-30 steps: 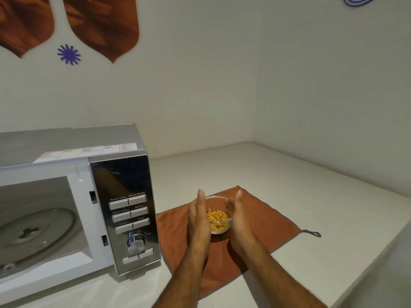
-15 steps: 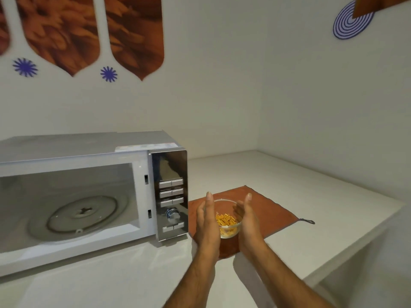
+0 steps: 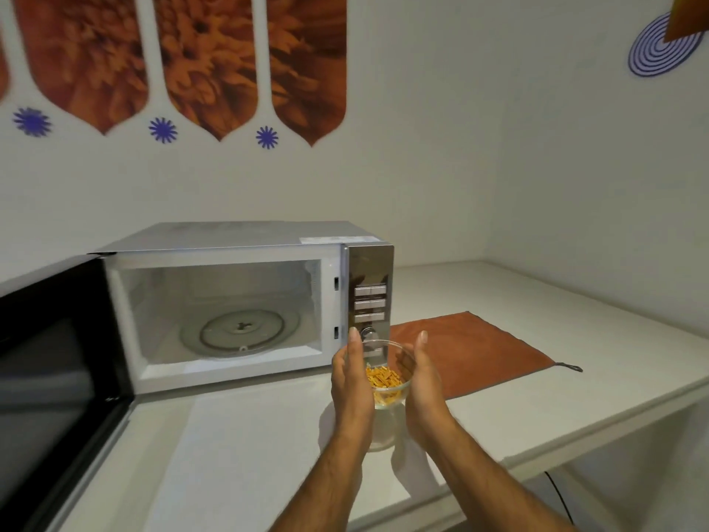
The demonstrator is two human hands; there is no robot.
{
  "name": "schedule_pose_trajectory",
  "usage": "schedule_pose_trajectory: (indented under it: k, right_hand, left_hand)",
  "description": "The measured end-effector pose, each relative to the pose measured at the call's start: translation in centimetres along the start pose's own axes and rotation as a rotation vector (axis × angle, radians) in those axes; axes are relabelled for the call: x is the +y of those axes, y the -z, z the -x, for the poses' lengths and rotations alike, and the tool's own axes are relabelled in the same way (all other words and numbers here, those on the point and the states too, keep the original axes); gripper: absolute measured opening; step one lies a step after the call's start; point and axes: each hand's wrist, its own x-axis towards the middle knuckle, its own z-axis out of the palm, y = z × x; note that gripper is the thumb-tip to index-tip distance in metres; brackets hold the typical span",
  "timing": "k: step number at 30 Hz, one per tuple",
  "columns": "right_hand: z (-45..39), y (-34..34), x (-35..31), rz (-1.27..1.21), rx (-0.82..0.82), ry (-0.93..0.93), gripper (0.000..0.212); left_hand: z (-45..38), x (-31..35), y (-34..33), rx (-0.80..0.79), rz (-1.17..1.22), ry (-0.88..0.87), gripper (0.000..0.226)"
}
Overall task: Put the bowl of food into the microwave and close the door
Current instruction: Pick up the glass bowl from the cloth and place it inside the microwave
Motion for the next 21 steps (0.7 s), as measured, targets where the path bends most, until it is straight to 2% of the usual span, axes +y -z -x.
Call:
schedule_pose_trajectory:
  k: [5,8,12,15,21]
  right_hand:
    - [2.1,-3.7,1.3,-0.035,-0.083,-0.065,0.064]
    - [2.7,-6.0,1.9,-0.049,-0.135,-0.085,0.050]
    - [2.9,-9.3,2.5,-0.013,-0.185,-0.156,0.055]
    - [2.0,-12.1,2.9,0.011,-0.216,-0.132,0.055]
    - [-1.7,-17.8,3.1,-0.040,-0.326,-0.142,0.058]
  left_hand:
    - [0.1,1.4,4.3,0.095,-0.040,-0.024,0.090]
    - [-0.6,2.1,6.6,0.157,-0.055,-0.025,0.079]
    - [-2.4,3.0,9.4,0.225,-0.011,-0.034,0.064]
    - [-4.3,4.0,11.1,0.272,0.010,-0.077,0.056]
    - [-9.9,6.0,13.7,0.357,0.016,-0.111,0.055]
